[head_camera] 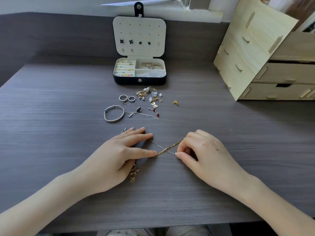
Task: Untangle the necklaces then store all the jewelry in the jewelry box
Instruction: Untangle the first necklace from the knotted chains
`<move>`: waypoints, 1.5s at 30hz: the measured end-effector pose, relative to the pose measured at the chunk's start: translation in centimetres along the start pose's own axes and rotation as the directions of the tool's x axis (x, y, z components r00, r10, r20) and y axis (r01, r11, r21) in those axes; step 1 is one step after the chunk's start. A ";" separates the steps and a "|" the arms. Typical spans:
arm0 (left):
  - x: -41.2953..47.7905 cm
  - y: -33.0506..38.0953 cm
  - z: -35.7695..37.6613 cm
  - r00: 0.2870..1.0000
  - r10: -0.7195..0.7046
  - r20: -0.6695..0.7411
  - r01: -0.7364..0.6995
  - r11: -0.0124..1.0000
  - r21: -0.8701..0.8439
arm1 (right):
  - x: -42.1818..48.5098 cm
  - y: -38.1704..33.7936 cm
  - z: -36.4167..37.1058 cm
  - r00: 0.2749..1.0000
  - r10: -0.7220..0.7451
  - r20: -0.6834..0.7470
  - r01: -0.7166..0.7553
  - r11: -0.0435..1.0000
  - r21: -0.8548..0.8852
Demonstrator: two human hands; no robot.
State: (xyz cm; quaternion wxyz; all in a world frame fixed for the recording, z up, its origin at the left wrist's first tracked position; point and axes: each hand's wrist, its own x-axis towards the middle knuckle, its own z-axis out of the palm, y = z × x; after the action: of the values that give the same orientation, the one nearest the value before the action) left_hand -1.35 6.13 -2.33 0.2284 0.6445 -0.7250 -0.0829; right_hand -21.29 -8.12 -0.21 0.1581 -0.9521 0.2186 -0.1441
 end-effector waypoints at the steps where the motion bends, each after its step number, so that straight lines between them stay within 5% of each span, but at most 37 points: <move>1: 0.0 0.0 0.0 1.000 0.002 -0.004 -0.002 1.000 0.001 | -0.1 0.2 -0.1 1.000 0.003 0.009 -0.003 1.000 0.010; 12: 2.3 2.6 -0.3 0.983 -0.084 -0.165 0.095 0.994 0.059 | -0.5 1.0 -1.4 0.997 0.036 0.072 -0.042 0.996 0.078; 18: 4.6 3.6 0.4 0.992 -0.098 -0.085 0.106 0.990 0.095 | 0.5 2.0 -1.7 0.993 0.091 -0.074 -0.095 0.994 -0.053; 26: 4.6 3.8 1.0 0.993 -0.086 -0.087 0.095 0.989 0.114 | 1.8 2.2 -1.9 0.993 0.110 0.032 -0.111 0.993 0.046; 34: 4.7 3.5 -0.2 0.918 -0.394 0.041 0.390 0.883 -0.260 | 0.3 0.3 -5.0 0.994 0.106 0.030 -0.107 0.862 0.496; 45: 4.9 2.9 -2.6 0.884 -0.358 0.299 0.463 0.749 -0.473 | -1.4 -0.7 -3.4 0.969 0.005 0.246 -0.110 0.903 0.416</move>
State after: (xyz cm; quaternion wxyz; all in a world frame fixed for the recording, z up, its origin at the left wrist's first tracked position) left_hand -3.10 2.30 2.23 0.3035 0.6886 -0.5310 -0.3895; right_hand -23.35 -7.70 2.83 0.3919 -0.8978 0.1892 -0.0683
